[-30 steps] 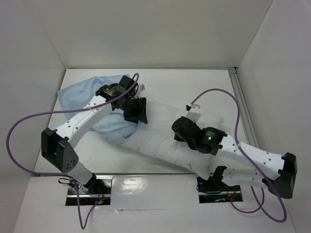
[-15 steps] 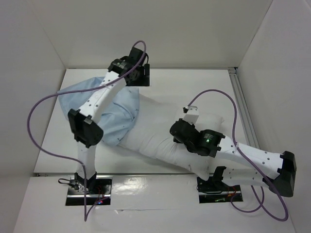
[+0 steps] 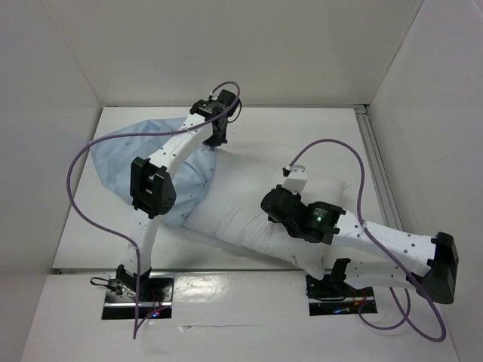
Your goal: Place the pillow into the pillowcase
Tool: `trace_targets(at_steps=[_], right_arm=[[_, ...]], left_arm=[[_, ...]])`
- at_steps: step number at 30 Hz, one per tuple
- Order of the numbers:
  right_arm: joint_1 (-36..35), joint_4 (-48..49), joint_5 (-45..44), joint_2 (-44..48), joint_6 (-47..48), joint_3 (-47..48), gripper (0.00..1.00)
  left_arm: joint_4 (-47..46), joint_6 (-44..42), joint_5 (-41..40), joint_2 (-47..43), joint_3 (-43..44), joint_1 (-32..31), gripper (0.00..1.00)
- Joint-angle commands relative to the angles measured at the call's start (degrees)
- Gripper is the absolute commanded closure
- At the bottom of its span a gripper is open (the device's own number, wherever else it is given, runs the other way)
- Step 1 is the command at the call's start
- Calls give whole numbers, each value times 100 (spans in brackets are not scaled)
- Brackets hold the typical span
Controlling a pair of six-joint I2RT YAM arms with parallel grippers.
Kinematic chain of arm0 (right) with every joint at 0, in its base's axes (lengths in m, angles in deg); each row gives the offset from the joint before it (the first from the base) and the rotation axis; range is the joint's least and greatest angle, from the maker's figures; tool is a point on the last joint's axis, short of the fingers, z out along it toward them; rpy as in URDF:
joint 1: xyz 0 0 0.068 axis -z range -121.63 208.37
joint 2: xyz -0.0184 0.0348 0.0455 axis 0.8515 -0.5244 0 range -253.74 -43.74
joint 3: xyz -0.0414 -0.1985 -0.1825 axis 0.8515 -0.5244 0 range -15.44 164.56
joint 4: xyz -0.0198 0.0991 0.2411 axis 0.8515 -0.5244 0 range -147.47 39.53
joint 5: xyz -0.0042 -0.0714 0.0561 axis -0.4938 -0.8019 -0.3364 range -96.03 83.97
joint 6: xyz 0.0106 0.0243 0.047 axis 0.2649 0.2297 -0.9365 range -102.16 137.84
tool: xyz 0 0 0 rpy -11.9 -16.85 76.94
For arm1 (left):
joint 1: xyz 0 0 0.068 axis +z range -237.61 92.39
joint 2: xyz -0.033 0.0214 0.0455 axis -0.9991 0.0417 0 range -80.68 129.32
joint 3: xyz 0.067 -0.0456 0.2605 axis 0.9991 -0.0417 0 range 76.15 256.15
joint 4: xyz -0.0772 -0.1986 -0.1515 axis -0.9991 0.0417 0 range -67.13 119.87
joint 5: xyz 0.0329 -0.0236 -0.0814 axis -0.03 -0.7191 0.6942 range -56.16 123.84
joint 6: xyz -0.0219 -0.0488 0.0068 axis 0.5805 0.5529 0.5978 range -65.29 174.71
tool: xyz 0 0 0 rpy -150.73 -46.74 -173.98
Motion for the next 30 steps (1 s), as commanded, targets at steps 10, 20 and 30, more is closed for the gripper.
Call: trace_targets(at_steps=[10,20,30], right_arm=[[-119,84,-26,-294,-2,85,100],[-172,365,-685,-558,-62,638,100],[-172,-416,-861,152,-721,243,100]], left_arm=[[-722,-670,2172,-1356,-339,-444,100],[-1330,-38,4753,-1191,-981,-1385,100],[-819,-319,3116,-1181,-674,-1271,72]])
